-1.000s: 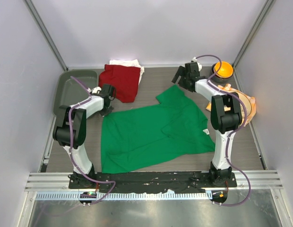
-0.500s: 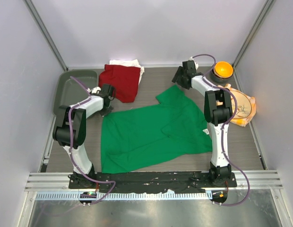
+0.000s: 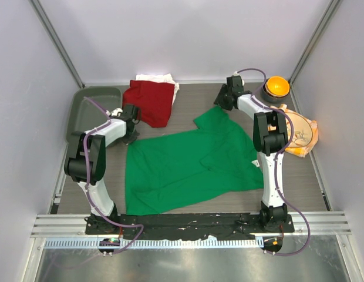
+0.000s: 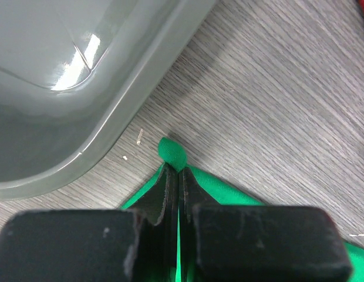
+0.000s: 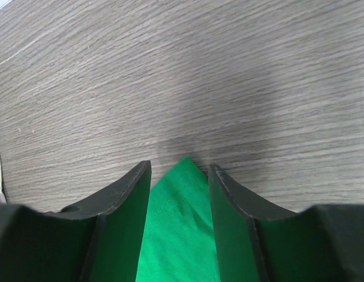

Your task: Fold and stack the t-shirts

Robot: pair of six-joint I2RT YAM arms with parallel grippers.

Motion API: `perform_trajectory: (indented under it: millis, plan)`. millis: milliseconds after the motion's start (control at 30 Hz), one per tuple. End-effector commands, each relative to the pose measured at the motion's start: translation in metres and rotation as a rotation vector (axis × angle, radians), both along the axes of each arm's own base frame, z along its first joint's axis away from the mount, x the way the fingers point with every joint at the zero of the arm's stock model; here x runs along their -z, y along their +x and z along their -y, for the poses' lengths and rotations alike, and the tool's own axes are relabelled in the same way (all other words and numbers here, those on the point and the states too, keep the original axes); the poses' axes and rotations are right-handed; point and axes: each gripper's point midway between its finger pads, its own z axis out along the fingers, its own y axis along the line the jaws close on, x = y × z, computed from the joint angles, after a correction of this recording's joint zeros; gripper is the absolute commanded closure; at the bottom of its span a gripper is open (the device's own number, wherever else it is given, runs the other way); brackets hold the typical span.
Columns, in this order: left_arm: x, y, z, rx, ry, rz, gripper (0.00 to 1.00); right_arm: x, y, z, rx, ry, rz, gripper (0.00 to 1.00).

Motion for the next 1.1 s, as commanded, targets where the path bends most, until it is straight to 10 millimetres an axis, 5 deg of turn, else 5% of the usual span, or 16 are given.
perform_trajectory:
  millis: [0,433,600,833,1067]
  plan:
    - [0.005,-0.002,-0.008,-0.03,-0.01,-0.005,1.0,0.017,-0.013,-0.007,-0.038,0.034,-0.043,0.54]
    - [0.002,0.0,-0.008,-0.034,-0.026,0.004,1.0,0.041,-0.038,-0.009,-0.06,0.034,-0.103,0.72]
    - [0.004,-0.001,-0.007,-0.035,-0.031,0.001,1.0,0.048,-0.045,-0.008,-0.074,-0.013,-0.122,0.72]
    - [0.002,-0.001,-0.006,-0.032,-0.038,0.002,1.0,0.053,-0.049,0.001,-0.089,-0.215,-0.146,0.57]
    - [0.001,-0.001,-0.007,-0.031,-0.037,0.003,1.0,0.062,-0.055,0.008,-0.092,-0.324,-0.192,0.67]
